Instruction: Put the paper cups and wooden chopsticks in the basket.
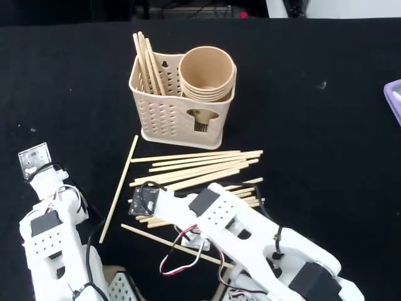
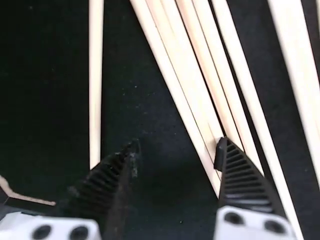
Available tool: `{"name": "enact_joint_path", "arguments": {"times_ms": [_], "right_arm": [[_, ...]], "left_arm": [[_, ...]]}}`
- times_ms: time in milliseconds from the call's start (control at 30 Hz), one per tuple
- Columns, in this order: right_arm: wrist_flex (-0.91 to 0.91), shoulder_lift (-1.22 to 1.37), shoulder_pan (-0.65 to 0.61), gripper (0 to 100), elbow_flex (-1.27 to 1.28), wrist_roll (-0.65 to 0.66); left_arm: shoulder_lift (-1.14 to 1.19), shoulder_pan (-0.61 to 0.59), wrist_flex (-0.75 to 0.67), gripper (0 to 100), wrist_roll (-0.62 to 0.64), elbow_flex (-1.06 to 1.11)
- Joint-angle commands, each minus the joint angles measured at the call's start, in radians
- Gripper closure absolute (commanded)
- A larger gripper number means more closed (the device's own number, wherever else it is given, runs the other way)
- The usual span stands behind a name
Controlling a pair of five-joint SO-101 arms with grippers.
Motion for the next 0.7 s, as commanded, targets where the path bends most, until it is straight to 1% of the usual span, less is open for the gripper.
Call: {"name": "enact_joint_path", "arguments": {"times_ms": [0,133,200,467,533,633,667], "right_arm": [[-0.014,0.005,-0.012,75.8,-0.007,0.009],[-0.092,0.007,-0.043,75.8,0.081,0.011],[-0.123,0.004,-0.037,75.8,0.108,0.009],[-0.118,0.010,-0.037,76.9,0.096,0.009],[-0.117,0.010,-0.037,83.2,0.097,0.009],[-0.118,0.005,-0.035,98.1,0.093,0.009],[-0.121,0.005,-0.035,98.9,0.091,0.009]], "left_arm": [[-0.006,-0.008,-0.017,89,0.012,-0.025],[-0.006,-0.008,-0.017,88,0.012,-0.025],[-0.006,-0.008,-0.017,88,0.012,-0.025],[-0.006,-0.008,-0.017,88,0.012,-0.025],[-0.006,-0.008,-0.017,88,0.012,-0.025],[-0.006,-0.008,-0.017,88,0.012,-0.025],[-0.006,-0.008,-0.017,88,0.012,-0.025]]}}
